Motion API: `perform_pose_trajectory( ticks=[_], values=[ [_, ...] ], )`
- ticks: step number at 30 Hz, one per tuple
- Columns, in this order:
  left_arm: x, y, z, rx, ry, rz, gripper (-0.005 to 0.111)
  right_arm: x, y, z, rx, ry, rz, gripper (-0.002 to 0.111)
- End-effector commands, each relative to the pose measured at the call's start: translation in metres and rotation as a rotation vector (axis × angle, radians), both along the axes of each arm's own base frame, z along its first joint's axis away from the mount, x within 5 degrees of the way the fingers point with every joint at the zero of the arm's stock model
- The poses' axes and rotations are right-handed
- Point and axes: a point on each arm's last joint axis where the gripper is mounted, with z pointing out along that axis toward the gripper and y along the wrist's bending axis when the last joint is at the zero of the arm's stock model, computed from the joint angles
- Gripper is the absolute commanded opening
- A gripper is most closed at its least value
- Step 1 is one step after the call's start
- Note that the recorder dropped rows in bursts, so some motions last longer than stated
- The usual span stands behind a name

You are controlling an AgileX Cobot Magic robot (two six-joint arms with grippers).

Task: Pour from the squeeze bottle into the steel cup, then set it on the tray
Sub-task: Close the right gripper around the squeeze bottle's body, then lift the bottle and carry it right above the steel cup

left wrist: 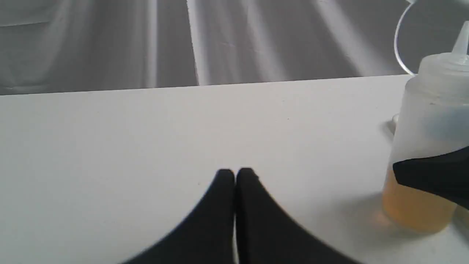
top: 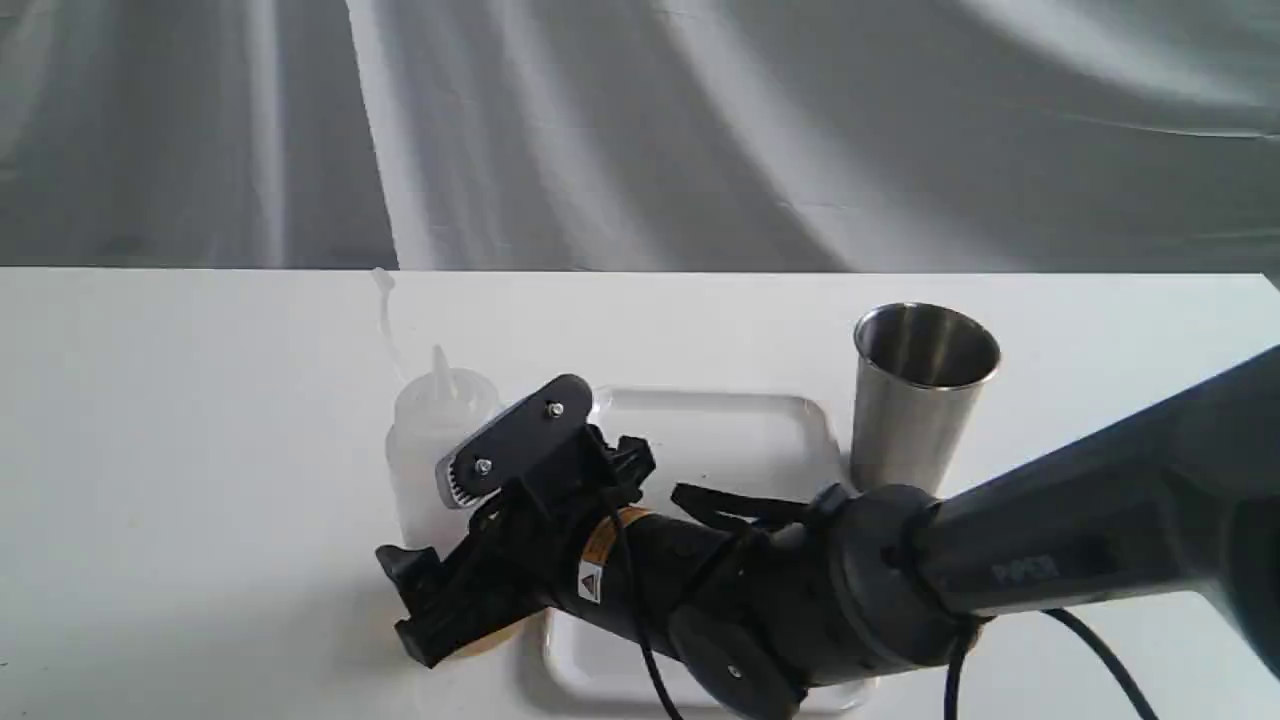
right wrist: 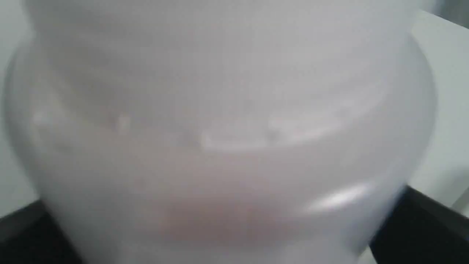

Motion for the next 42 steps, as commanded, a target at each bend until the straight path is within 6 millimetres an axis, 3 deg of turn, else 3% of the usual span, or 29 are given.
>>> perform_pose_trajectory(
  ticks=[1,6,15,17,21,26,30,36,42],
  values=[
    [0.0,0.0,-0.001,-0.006,-0.006,0.002,0.0,-0.001,0.009,0.001,0.018,0.006,0.012,0.09],
    [0.0,0.0,-0.001,-0.006,-0.006,0.002,0.0,-0.001,0.015,-0.008,0.02,0.013,0.019,0.087],
    [0.0,0.0,-0.001,-0.004,-0.006,0.002,0.0,-0.003,0.017,-0.013,0.019,0.019,0.022,0.073],
    [0.0,0.0,-0.001,-0.004,-0.006,0.002,0.0,-0.003,0.017,-0.012,0.024,0.014,0.022,0.067],
    [0.0,0.0,-0.001,-0.006,-0.006,0.002,0.0,-0.003,0.017,-0.012,0.024,0.014,0.022,0.044],
    [0.0,0.0,-0.001,-0.006,-0.006,0.002,0.0,-0.003,0.017,-0.009,0.027,0.01,0.022,0.03],
    [0.0,0.0,-0.001,-0.006,-0.006,0.002,0.0,-0.003,0.016,0.011,0.029,0.008,0.018,0.025],
    [0.0,0.0,-0.001,-0.004,-0.006,0.002,0.0,-0.009,0.01,0.059,0.0,0.024,0.009,0.025],
    [0.0,0.0,-0.001,-0.004,-0.006,0.002,0.0,-0.022,-0.011,0.105,-0.041,0.031,-0.004,0.025]
  ],
)
